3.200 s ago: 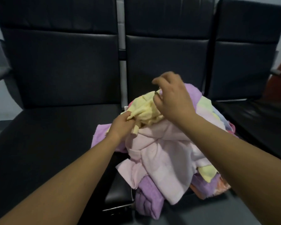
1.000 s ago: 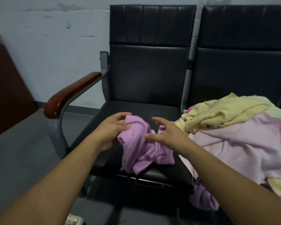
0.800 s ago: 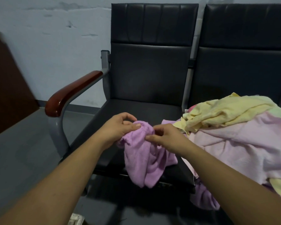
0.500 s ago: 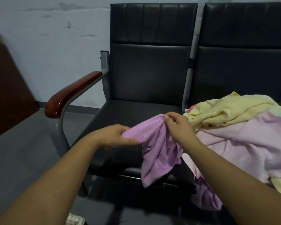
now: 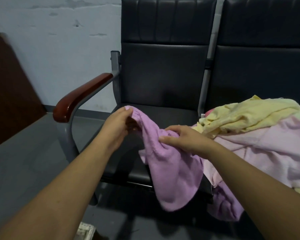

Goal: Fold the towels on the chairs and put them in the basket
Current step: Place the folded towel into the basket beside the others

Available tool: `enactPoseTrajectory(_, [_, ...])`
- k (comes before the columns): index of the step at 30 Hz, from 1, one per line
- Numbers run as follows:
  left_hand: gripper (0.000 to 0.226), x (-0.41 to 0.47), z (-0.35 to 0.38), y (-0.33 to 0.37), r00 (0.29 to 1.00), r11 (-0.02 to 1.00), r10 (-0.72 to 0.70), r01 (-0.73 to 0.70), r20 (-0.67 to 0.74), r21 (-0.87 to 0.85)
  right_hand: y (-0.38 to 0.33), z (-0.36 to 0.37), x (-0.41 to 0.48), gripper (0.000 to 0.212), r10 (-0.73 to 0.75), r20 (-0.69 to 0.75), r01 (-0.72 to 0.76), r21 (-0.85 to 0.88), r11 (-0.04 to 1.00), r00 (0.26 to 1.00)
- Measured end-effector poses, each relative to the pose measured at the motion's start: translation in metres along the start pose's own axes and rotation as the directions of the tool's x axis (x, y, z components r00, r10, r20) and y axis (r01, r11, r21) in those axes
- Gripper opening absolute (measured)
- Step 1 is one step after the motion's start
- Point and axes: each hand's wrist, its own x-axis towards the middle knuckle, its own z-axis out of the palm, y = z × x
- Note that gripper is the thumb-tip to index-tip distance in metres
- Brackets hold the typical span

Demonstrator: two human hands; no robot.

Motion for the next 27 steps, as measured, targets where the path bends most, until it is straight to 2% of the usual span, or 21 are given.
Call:
enactPoseTrajectory(3, [0.019, 0.022, 0.003, 0.005, 0.986, 0.997, 0.039, -0.028, -0.161, 0.070, 0.007, -0.009, 0.030, 0.015, -0.027, -0.148, 0.007, -0.133, 0.991, 0.989])
enactPoseTrajectory(5, [0.020, 0.047, 0.007, 0.011, 0.969, 0.993, 0.051, -0.023, -0.243, 0.115, 0.009, -0.020, 0.063, 0.014, -0.022, -0.294, -0.059, -0.263, 0.963, 0.955])
enactPoseTrajectory(7, [0.021, 0.075, 0.009, 0.022, 0.949, 0.977, 0.087, -0.022, -0.303, 0.211, 0.002, -0.038, 0.095, 0.022, -0.006, -0.433, -0.149, -0.324, 0.934, 0.902])
enactPoseTrajectory(9, [0.021, 0.100, 0.011, 0.048, 0.937, 0.976, 0.140, -0.075, -0.319, 0.207, -0.016, -0.064, 0.119, 0.027, -0.029, -0.564, -0.173, -0.301, 0.938, 0.826])
enactPoseTrajectory(12, [0.021, 0.126, 0.017, 0.104, 0.926, 0.966, 0.257, -0.234, -0.278, 0.113, -0.061, -0.106, 0.138, 0.029, -0.108, -0.694, -0.019, -0.173, 0.985, 0.712])
enactPoseTrajectory(15, [0.019, 0.130, 0.021, 0.154, 0.921, 0.923, 0.354, -0.372, -0.163, -0.098, -0.102, -0.128, 0.134, 0.030, -0.242, -0.710, 0.196, -0.147, 0.969, 0.662])
enactPoseTrajectory(17, [0.021, 0.126, 0.018, 0.165, 0.904, 0.903, 0.406, -0.419, -0.133, -0.096, -0.110, -0.127, 0.126, 0.029, -0.293, -0.705, 0.286, -0.133, 0.949, 0.645])
enactPoseTrajectory(20, [0.020, 0.114, 0.005, 0.146, 0.911, 0.918, 0.395, -0.385, -0.118, 0.096, -0.098, -0.107, 0.113, 0.025, -0.294, -0.636, 0.322, -0.075, 0.944, 0.713])
enactPoseTrajectory(23, [0.020, 0.096, -0.019, 0.095, 0.930, 0.896, 0.349, -0.294, -0.117, 0.332, -0.060, -0.064, 0.099, 0.028, -0.305, -0.512, 0.240, -0.191, 0.952, 0.803])
enactPoseTrajectory(25, [0.024, 0.081, -0.036, 0.050, 0.946, 0.834, 0.298, -0.195, -0.125, 0.516, -0.028, -0.031, 0.087, 0.025, -0.234, -0.331, 0.138, -0.289, 0.947, 0.914])
enactPoseTrajectory(27, [0.023, 0.067, -0.054, 0.001, 0.973, 0.878, 0.130, -0.024, -0.190, 0.478, 0.002, -0.002, 0.069, 0.021, -0.131, -0.057, 0.095, -0.423, 0.901, 0.990])
